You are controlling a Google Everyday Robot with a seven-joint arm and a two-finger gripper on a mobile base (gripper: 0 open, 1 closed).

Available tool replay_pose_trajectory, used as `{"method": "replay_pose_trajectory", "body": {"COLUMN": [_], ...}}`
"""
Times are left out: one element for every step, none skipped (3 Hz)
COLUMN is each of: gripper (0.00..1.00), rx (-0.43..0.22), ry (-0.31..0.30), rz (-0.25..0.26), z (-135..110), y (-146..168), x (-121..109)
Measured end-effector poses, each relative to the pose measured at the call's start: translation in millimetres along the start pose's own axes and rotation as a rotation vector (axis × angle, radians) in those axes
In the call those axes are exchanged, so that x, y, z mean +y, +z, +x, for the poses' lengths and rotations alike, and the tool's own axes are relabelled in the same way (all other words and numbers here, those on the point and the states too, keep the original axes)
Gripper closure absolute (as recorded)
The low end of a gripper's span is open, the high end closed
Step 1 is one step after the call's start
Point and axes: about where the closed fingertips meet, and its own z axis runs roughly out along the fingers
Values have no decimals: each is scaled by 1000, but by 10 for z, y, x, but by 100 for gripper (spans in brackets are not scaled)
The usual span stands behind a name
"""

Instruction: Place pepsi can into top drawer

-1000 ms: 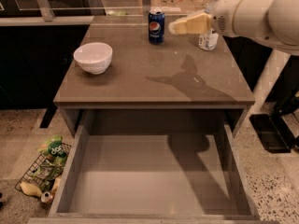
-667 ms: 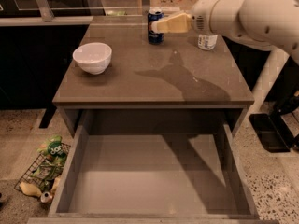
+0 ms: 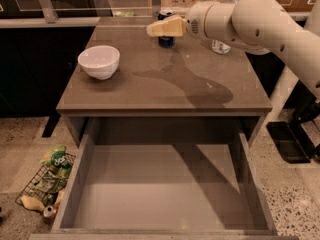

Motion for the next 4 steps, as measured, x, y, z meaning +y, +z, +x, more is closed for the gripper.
{"method": "replay_pose_trajectory", "body": {"gripper": [0, 0, 0, 0], "rx": [4, 7, 16, 25], "ry": [10, 38, 82, 133], "rz": [7, 24, 12, 10], "z": [24, 135, 289, 461], "y": [152, 610, 964, 1156], "x": [9, -120, -322, -489]}}
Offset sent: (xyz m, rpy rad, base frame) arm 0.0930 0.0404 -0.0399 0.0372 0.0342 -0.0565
